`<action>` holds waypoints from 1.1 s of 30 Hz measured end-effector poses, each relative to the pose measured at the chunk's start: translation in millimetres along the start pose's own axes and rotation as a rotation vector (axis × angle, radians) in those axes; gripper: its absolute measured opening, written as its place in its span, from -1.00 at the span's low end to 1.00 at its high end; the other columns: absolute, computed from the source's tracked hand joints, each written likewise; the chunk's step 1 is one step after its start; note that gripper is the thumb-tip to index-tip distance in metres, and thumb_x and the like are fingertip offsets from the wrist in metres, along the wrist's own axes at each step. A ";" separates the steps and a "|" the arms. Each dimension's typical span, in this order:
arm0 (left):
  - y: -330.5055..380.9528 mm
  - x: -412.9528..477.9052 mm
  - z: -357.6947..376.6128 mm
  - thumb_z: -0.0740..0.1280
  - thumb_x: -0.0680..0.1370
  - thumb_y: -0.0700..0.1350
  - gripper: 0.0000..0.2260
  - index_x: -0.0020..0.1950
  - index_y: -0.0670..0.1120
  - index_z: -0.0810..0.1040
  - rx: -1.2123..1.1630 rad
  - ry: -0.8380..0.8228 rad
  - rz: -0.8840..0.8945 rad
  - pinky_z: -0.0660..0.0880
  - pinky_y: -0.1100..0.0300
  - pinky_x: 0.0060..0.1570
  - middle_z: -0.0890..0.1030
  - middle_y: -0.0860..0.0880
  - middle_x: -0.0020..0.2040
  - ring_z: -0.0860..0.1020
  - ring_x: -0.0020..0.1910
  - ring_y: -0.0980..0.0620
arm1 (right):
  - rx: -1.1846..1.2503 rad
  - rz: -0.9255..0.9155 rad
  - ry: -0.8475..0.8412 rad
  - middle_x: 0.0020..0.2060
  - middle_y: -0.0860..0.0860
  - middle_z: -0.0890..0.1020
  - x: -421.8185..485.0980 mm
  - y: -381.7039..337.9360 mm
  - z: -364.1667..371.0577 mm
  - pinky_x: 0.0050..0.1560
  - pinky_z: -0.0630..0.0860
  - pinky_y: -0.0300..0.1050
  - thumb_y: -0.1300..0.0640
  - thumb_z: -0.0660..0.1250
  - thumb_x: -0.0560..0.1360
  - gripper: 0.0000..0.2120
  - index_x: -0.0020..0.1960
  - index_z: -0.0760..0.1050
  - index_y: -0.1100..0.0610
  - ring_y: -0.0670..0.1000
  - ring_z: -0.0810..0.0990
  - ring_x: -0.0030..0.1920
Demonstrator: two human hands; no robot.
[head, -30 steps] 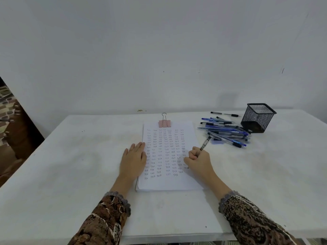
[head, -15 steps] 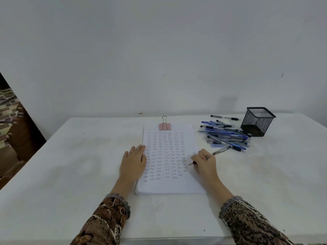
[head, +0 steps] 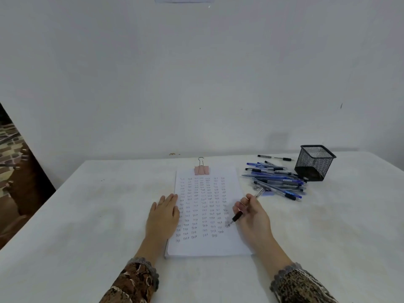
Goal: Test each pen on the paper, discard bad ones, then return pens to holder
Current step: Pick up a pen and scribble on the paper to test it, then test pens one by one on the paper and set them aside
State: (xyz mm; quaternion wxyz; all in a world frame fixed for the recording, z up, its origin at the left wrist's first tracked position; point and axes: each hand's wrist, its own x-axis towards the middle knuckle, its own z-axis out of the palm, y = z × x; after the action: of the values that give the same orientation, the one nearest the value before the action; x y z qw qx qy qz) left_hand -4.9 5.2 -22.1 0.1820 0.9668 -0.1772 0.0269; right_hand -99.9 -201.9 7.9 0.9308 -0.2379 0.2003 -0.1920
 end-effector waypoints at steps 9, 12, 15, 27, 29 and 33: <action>0.3 0.0 -0.2 -0.04 0.63 -0.07 -0.58 0.50 -0.01 0.09 -0.031 0.005 -0.021 -0.07 0.09 0.47 0.13 0.05 0.51 0.03 0.50 0.05 | 0.174 -0.098 0.137 -0.55 -0.07 0.25 -1.9 8.6 -4.0 -0.38 0.17 -0.20 0.03 0.04 0.63 -0.78 -0.15 0.31 0.07 -0.09 0.20 -0.59; 0.9 0.3 -0.1 -0.04 0.63 -0.07 -0.58 0.50 -0.01 0.09 -0.043 0.003 -0.022 -0.07 0.09 0.47 0.12 0.05 0.51 0.03 0.50 0.05 | 0.151 -0.129 0.156 -0.59 -0.08 0.25 -2.9 8.7 -3.6 -0.43 0.21 -0.24 0.10 0.02 0.63 -0.75 -0.22 0.26 0.08 -0.09 0.21 -0.61; 1.1 0.0 -0.6 -0.03 0.63 -0.07 -0.58 0.50 -0.01 0.09 -0.044 0.006 -0.018 -0.07 0.09 0.47 0.13 0.05 0.51 0.03 0.50 0.04 | 0.138 -0.142 0.146 -0.57 -0.07 0.28 -3.8 6.9 -5.4 -0.49 0.26 -0.26 0.05 0.04 0.63 -0.75 -0.19 0.31 0.09 -0.09 0.22 -0.60; -1.0 0.1 0.3 -0.02 0.63 -0.09 -0.58 0.50 -0.03 0.11 -0.064 0.019 -0.014 -0.06 0.08 0.46 0.15 0.03 0.50 0.04 0.50 0.02 | -0.661 -0.586 0.050 -0.41 -0.05 0.53 -7.3 -99.0 -41.9 -0.37 0.39 -0.31 0.38 0.21 0.53 -0.82 -0.11 0.48 0.13 -0.10 0.45 -0.41; -1.5 0.7 1.3 -0.02 0.63 -0.09 -0.59 0.50 -0.03 0.11 -0.075 0.021 -0.014 -0.05 0.07 0.47 0.16 0.03 0.50 0.05 0.50 0.02 | -0.485 -0.517 0.056 -0.48 -0.03 0.55 -10.5 -114.4 -50.4 -0.36 0.52 -0.26 0.43 0.13 0.52 -0.76 -0.22 0.46 0.20 -0.06 0.55 -0.45; -1.1 1.7 2.3 -0.02 0.63 -0.09 -0.59 0.49 -0.04 0.12 -0.068 0.025 -0.002 -0.03 0.07 0.46 0.17 0.02 0.50 0.06 0.50 0.01 | -0.386 -0.513 0.131 -0.43 0.03 0.59 -20.3 -133.1 -68.4 -0.21 0.62 -0.22 0.37 0.19 0.54 -0.72 -0.30 0.53 0.23 0.00 0.65 -0.37</action>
State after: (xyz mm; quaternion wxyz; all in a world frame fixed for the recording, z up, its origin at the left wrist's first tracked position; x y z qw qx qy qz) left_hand -3.0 4.8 -24.4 0.2171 0.9598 -0.1746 0.0328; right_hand -183.7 -325.9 27.6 0.7751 -0.4397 0.2259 -0.3936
